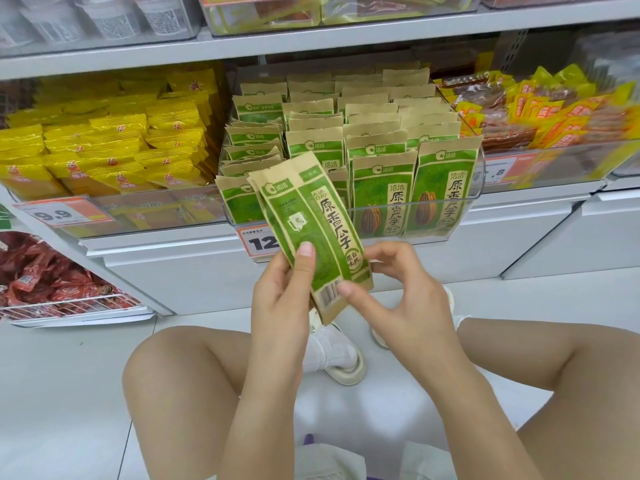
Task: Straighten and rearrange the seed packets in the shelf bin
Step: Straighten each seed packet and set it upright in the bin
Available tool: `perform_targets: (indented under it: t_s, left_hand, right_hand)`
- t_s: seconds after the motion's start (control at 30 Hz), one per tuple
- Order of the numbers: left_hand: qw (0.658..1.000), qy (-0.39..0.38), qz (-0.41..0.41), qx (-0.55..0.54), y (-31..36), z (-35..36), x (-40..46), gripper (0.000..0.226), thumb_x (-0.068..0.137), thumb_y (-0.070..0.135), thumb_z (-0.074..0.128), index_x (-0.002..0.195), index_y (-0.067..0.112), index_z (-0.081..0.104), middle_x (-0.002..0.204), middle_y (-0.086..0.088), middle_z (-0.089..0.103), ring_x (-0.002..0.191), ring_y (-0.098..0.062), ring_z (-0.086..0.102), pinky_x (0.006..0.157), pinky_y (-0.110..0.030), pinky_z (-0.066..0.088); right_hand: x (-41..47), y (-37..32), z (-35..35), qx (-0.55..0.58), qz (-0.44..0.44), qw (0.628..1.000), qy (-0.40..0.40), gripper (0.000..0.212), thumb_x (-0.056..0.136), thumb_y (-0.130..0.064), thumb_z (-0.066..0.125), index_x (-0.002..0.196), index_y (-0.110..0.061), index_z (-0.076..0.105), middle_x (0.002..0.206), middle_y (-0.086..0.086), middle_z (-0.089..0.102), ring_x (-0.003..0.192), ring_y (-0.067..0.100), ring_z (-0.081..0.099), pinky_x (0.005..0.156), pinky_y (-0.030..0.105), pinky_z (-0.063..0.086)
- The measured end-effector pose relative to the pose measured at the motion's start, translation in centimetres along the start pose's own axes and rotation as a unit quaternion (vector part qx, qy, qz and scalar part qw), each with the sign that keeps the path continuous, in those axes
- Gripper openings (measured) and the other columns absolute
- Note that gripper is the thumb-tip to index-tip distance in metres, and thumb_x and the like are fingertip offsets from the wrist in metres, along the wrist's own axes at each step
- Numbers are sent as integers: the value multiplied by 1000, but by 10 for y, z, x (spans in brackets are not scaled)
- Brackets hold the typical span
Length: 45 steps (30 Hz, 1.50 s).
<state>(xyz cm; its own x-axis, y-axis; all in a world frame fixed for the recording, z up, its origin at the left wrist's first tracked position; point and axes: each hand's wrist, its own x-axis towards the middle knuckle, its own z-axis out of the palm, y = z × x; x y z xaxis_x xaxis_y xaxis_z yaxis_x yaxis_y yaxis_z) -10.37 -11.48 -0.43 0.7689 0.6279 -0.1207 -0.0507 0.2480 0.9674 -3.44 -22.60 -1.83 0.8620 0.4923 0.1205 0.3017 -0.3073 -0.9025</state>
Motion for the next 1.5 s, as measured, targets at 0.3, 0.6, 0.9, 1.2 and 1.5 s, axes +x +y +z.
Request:
perform_targets:
  t_s: [0.3, 0.6, 0.9, 1.2, 1.5]
  left_hand:
    - [982, -129, -124, 62, -9, -11, 2, 32, 97, 34, 53, 119, 17, 67, 111, -6, 74, 106, -26, 69, 96, -51, 52]
    - [968, 26, 102, 228, -15, 15, -3, 15, 88, 41, 59, 101, 40, 51, 96, 15, 69, 86, -13, 67, 74, -45, 56]
    - [926, 74, 163, 334, -15, 17, -7, 26, 87, 52, 59, 101, 36, 45, 86, 16, 65, 75, -5, 61, 64, -27, 49]
    - [919, 85, 197, 330, -16, 18, -9, 15, 94, 42, 45, 103, 32, 50, 83, 12, 61, 74, -8, 56, 61, -20, 40]
    - [927, 89, 193, 308, -19, 18, -6, 11, 96, 36, 42, 93, 31, 51, 79, 13, 57, 72, -8, 53, 59, -18, 37]
  right_hand:
    - [12, -4, -13, 302, 106, 946, 52, 25, 94, -25, 50, 88, -10, 70, 74, -1, 71, 67, 10, 65, 57, 18, 51]
    - [5, -7, -2, 256, 27, 963, 78, 32, 96, -21, 55, 77, 4, 61, 64, 13, 56, 64, 10, 50, 60, 23, 43]
    - [-1, -15, -2, 242, -6, 969, 58, 27, 97, -9, 51, 72, -4, 62, 58, -13, 51, 57, 1, 43, 54, 12, 37]
    - [-3, -19, 1, 244, -9, 969, 46, 23, 96, -13, 52, 82, -12, 71, 63, -12, 58, 61, 1, 48, 57, 12, 39]
    - [-2, -15, 3, 227, 0, 973, 44, 23, 92, -22, 55, 81, -11, 72, 66, 5, 59, 64, 6, 49, 58, 16, 41]
